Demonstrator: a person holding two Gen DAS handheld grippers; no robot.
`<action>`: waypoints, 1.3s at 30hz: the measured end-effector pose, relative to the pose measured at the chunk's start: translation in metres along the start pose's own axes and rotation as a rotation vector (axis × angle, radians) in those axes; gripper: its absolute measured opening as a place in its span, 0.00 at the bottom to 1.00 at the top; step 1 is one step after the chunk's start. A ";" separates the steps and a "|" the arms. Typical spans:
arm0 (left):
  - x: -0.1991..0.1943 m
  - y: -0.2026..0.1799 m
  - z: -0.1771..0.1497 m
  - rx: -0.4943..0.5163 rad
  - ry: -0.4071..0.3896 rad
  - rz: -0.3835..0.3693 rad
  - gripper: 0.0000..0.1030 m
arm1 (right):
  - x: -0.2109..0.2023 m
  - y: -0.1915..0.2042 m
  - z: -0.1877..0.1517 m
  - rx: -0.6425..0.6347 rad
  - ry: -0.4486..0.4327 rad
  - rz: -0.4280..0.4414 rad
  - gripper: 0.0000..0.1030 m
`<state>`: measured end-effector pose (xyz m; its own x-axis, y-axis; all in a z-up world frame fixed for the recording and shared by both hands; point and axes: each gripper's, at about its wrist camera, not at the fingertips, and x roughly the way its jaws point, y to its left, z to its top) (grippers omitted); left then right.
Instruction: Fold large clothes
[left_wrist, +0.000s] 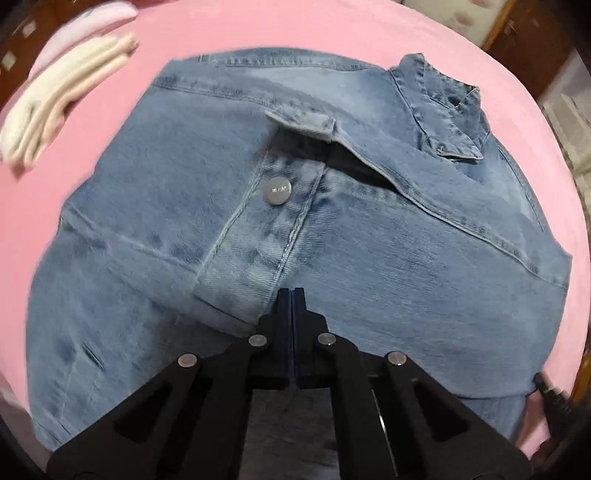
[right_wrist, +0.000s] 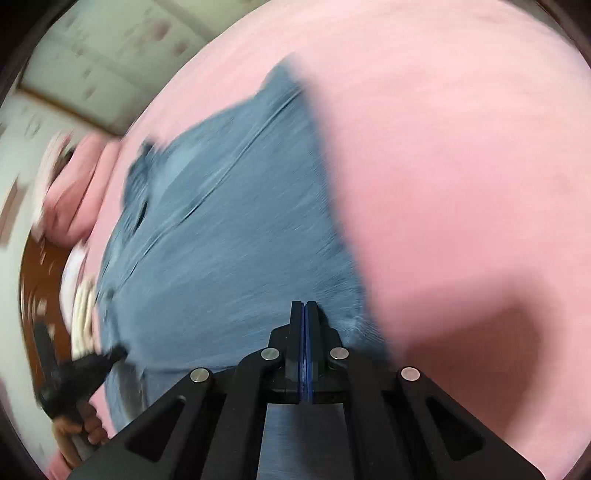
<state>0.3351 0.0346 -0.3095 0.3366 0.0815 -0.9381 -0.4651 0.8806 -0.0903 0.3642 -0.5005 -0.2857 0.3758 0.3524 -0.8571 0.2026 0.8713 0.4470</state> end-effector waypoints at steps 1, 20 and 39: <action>0.000 0.002 0.000 -0.001 0.005 -0.008 0.01 | -0.007 -0.003 0.004 -0.006 -0.026 -0.065 0.00; 0.016 -0.099 0.012 0.003 0.070 -0.498 0.01 | 0.047 0.108 -0.013 -0.051 0.111 0.311 0.00; 0.040 -0.042 0.068 -0.087 -0.096 -0.212 0.01 | 0.060 0.031 0.124 0.053 -0.076 0.209 0.00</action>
<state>0.4234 0.0325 -0.3206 0.5084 -0.0536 -0.8595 -0.4433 0.8394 -0.3145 0.5047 -0.4950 -0.2916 0.4815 0.4946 -0.7236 0.1598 0.7622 0.6273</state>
